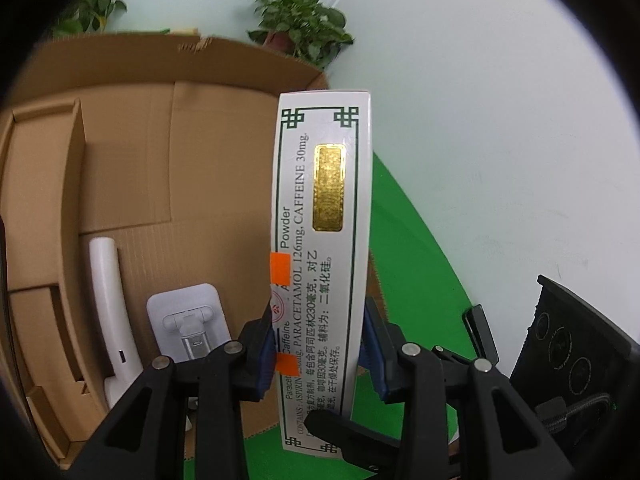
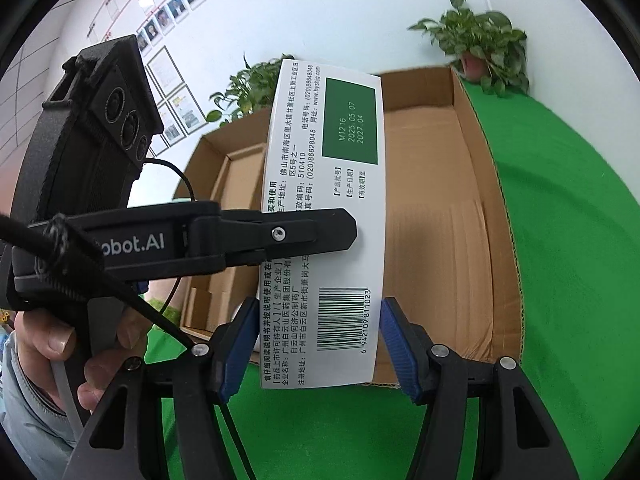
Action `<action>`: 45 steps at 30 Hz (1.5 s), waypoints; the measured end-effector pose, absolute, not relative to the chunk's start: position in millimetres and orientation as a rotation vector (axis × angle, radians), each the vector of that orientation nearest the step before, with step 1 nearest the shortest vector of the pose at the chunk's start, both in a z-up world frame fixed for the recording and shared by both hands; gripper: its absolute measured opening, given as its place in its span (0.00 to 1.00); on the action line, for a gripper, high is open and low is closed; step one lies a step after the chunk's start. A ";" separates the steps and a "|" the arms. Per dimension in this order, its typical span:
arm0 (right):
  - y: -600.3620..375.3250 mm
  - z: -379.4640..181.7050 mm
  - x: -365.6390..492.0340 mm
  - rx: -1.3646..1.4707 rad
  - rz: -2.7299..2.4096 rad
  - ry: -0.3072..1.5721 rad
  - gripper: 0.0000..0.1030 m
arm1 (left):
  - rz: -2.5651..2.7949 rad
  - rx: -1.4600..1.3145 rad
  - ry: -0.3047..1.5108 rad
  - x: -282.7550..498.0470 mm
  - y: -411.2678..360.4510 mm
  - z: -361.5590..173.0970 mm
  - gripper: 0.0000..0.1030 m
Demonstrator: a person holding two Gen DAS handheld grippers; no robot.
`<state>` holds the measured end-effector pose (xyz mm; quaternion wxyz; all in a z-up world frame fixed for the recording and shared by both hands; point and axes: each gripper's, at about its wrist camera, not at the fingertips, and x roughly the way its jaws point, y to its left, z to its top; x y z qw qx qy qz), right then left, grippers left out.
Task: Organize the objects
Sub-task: 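Lift the medicine box with the right gripper and carry it over the box, then lower the medicine box beside the phone stand and open the right gripper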
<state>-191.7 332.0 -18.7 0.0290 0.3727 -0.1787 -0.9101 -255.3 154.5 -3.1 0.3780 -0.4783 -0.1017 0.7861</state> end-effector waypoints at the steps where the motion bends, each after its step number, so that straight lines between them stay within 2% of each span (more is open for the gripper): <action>1: 334.2 -25.1 -194.6 1.167 -2.802 -0.555 0.56 | 2.004 -1.240 -0.269 -259.6 156.2 -9.9 0.35; 13: 354.4 -83.4 -227.1 1.378 -2.729 -0.585 0.56 | 1.952 -1.414 -0.351 -285.3 164.5 -69.6 0.39; 22: 353.6 -96.8 -232.9 1.454 -2.743 -0.552 0.56 | 1.990 -1.457 -0.308 -283.8 161.3 -72.1 0.42; 27: 348.0 -99.2 -238.5 1.490 -2.770 -0.526 0.56 | 2.091 -1.435 -0.262 -272.4 139.4 -55.9 0.42; 32: 343.4 -97.9 -244.6 1.524 -2.820 -0.467 0.57 | 2.310 -1.299 -0.202 -245.3 97.5 -15.8 0.42; 37: 329.8 -100.1 -258.4 1.580 -2.869 -0.366 0.58 | 2.642 -1.133 0.042 -222.0 57.9 31.8 0.42; 39: 323.9 -100.6 -262.6 1.607 -2.885 -0.343 0.58 | 2.750 -1.058 0.096 -210.4 43.6 49.1 0.51; 40: 321.3 -101.6 -264.5 1.634 -2.887 -0.341 0.58 | 2.799 -1.014 0.108 -202.8 34.2 54.0 0.60; 41: 319.2 -102.6 -266.2 1.656 -2.888 -0.343 0.58 | 2.826 -0.985 0.114 -196.7 29.9 57.7 0.65; 43: 314.2 -102.6 -268.6 1.684 -2.908 -0.330 0.59 | 2.861 -0.952 0.136 -188.4 16.8 55.1 0.65; 45: 312.4 -102.5 -270.0 1.705 -2.910 -0.346 0.60 | 2.881 -0.957 0.143 -219.7 13.7 55.5 0.65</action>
